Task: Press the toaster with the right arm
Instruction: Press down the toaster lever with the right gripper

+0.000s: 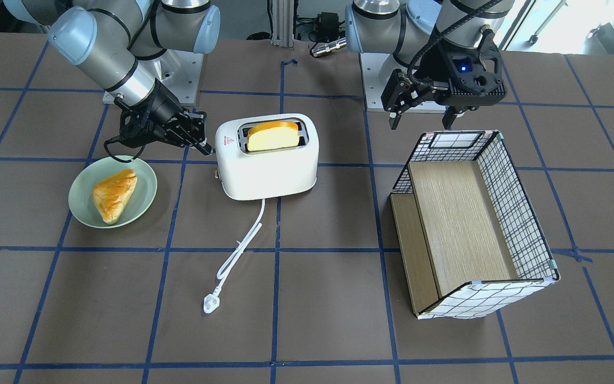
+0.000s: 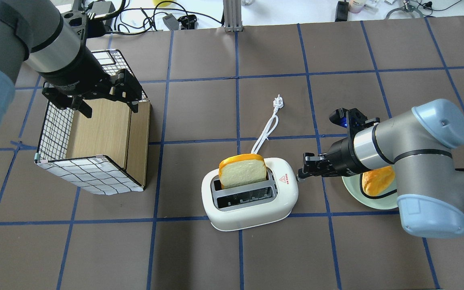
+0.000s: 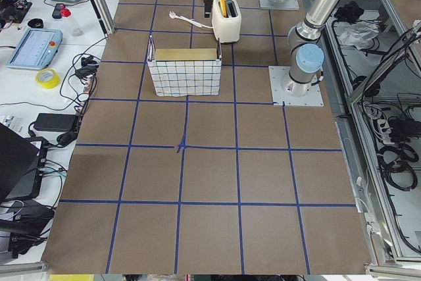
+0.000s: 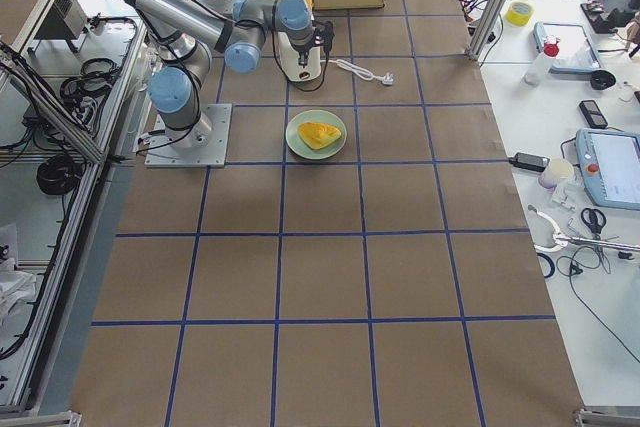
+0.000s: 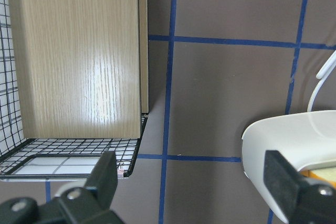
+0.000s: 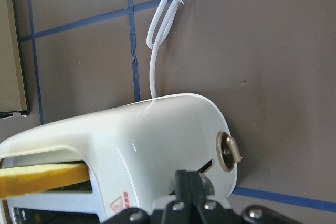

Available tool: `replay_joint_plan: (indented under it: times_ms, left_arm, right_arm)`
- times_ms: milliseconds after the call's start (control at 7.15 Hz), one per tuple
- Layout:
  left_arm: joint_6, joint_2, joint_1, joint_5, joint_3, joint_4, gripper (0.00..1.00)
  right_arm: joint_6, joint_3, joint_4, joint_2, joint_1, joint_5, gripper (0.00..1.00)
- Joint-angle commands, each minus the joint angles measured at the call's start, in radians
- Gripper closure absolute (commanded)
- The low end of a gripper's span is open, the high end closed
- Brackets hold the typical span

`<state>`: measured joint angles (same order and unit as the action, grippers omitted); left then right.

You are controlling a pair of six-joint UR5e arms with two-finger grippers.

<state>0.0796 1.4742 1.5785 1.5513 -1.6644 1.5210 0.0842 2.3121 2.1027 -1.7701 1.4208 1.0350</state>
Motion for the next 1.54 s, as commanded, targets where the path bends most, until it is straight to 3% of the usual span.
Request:
replay_joint_plan:
  times_ms: [0,280,839,1398]
  left_arm:
    - [0.0,0.0,0.0,0.001,0.0,-0.001,0.0]
    - [0.0,0.0,0.0,0.001,0.0,0.001,0.0]
    - [0.0,0.0,0.0,0.001,0.0,-0.001,0.0]
    - [0.0,0.0,0.0,0.001,0.0,-0.001,0.0]
  right_arm:
    - [0.026,0.01,0.0,0.02,0.001,0.004,1.0]
    - [0.051,0.055,0.002,0.023,0.001,0.005,1.0]
    - [0.039,0.05,0.005,0.049,0.001,0.016,1.0]
    - [0.032,0.052,0.094,0.127,0.0,0.02,1.0]
